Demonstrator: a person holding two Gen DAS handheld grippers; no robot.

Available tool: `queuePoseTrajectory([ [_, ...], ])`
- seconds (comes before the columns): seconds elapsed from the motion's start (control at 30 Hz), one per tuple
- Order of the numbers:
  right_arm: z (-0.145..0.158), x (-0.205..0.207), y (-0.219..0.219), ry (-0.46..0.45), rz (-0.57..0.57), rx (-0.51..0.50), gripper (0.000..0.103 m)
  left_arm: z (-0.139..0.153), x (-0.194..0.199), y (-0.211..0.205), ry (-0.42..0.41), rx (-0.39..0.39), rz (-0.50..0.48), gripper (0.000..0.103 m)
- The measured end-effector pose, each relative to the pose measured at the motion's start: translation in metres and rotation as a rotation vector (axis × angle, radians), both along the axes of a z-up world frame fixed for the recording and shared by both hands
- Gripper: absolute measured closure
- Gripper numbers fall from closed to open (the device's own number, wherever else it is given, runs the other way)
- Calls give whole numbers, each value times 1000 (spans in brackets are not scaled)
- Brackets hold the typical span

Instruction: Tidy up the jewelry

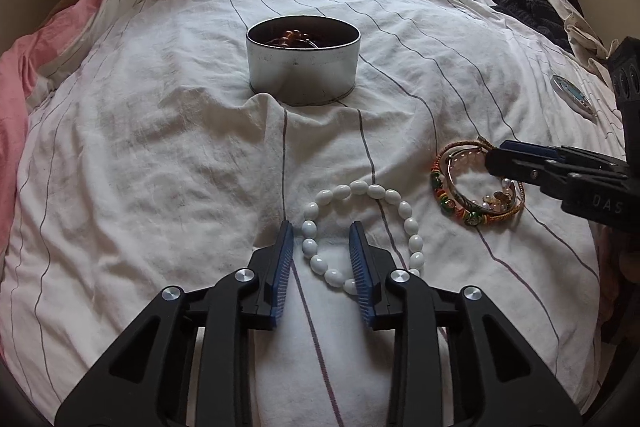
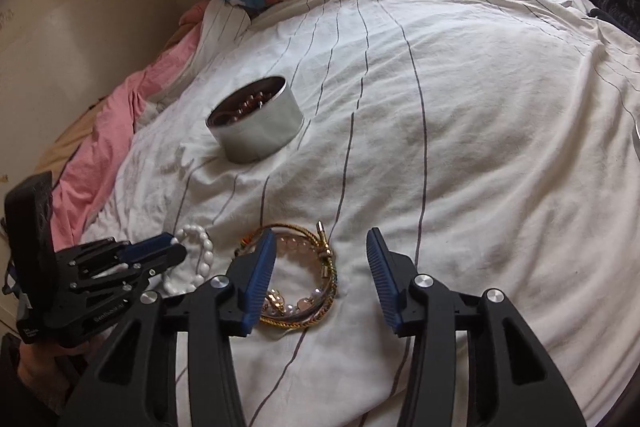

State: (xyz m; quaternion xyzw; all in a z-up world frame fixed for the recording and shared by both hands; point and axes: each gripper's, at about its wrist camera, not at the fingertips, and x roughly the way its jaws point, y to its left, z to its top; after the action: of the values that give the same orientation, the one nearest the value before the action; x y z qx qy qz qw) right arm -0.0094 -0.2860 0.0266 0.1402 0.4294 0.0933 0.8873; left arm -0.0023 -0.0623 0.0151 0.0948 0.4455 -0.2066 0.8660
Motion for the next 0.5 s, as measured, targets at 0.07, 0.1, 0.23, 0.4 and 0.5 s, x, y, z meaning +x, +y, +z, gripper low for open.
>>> queuePoseTrajectory([
  [0.07,-6,3,8,27,27,-45,84,-1,-3,-5,-12,27,-11,70],
  [0.1,-6,2,11,23,30,-67,89,0,-4,-5,-16,30,-13,70],
  [0.23,4,-5,12,-35,31,-85,94,6,-4,-2,-19,8,-11,94],
  [0.4,24,-14,18,-138,60,-82,95,16,-8,4,-29,-57,-19,96],
  [0.5,32,-17,17,-175,85,-6,96,25,-10,10,-33,-124,-25,96],
])
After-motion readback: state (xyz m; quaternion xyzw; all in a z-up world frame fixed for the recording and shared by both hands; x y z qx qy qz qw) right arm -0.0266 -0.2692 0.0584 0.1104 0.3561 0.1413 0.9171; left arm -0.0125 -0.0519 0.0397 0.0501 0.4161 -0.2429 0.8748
